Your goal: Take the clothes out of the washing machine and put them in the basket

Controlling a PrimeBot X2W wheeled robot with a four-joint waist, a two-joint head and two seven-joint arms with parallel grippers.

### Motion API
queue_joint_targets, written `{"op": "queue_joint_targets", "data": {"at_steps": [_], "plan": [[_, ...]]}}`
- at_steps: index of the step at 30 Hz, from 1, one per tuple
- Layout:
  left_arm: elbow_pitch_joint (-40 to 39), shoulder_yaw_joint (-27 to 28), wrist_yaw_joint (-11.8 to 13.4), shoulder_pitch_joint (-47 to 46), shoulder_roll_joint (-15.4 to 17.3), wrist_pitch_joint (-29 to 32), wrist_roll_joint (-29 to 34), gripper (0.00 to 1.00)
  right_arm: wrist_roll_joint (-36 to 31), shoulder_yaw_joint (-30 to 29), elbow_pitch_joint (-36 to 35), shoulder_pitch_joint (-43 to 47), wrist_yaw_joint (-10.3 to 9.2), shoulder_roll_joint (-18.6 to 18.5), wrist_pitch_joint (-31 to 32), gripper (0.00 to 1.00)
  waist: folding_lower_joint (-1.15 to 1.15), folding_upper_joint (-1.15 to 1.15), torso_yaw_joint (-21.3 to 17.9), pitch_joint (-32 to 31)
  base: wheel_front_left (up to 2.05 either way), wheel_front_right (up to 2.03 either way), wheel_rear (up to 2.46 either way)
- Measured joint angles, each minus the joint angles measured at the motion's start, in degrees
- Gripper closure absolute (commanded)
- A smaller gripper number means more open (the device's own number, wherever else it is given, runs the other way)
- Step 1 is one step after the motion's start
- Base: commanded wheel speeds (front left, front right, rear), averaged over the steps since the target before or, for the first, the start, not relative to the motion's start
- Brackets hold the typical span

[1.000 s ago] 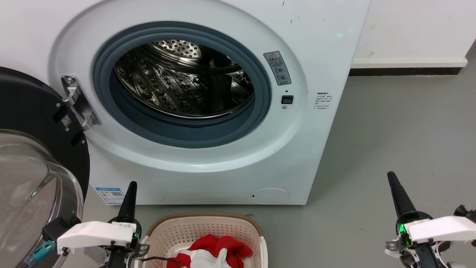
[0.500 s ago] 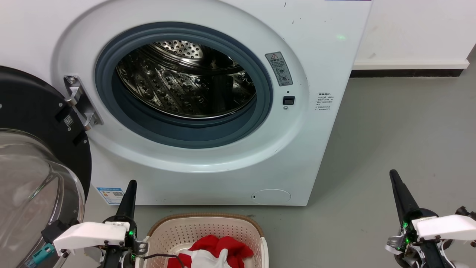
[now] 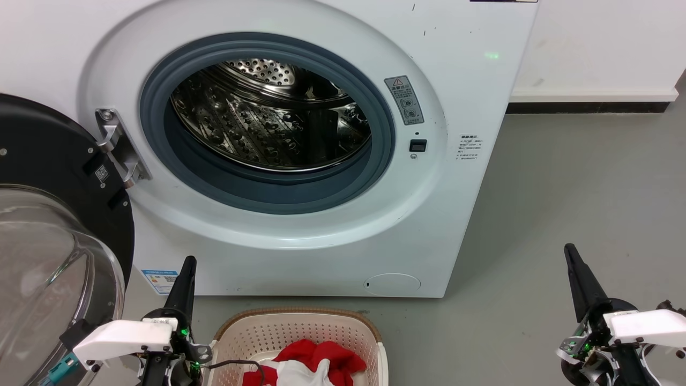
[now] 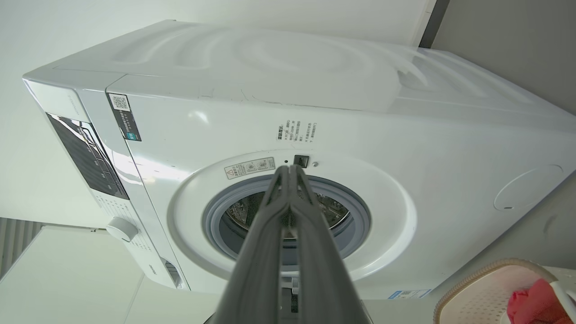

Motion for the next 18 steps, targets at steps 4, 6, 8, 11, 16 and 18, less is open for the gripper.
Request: {"op": "queue_joint_targets", "data": {"at_steps": [4,6,8,11,16,18], "plan": [[0.12,0.15,-0.26,-0.07,-0.05,0.29,-1.70,1.00,1.71,-0.21,0.26,-0.18,0.00,0.02,0.32,1.00,0.00,0.00,0.08,-0.06,0.00,0.00,0.00],[0.18,0.25,-0.33,-0.14,-0.07,0.58,-2.48,1.00,2.52,-0.30,0.36,-0.24,0.00,0.03,0.47,1.00,0.00,0.00,0.12,-0.08,0.00,0.00,0.00],[0.22,0.34,-0.47,-0.20,-0.09,0.74,-3.22,1.00,3.28,-0.40,0.55,-0.39,0.00,0.04,0.52,1.00,0.00,0.00,0.15,-0.11,0.00,0.00,0.00],[0.30,0.47,-0.58,-0.21,-0.11,0.87,-4.49,1.00,4.48,-0.57,0.66,-0.74,0.00,0.07,0.78,1.00,0.00,0.00,0.21,-0.15,0.00,0.00,0.00],[0.40,0.70,-0.83,-0.29,-0.16,1.34,-6.26,1.00,6.39,-0.79,1.03,-0.87,0.00,0.12,1.03,1.00,0.00,0.00,0.31,-0.22,0.00,0.00,0.00],[0.41,0.71,-0.92,-0.32,-0.18,1.34,-6.38,1.00,6.44,-0.85,1.05,-0.88,0.00,0.15,1.07,1.00,0.00,0.00,0.31,-0.22,0.00,0.00,0.00]]}}
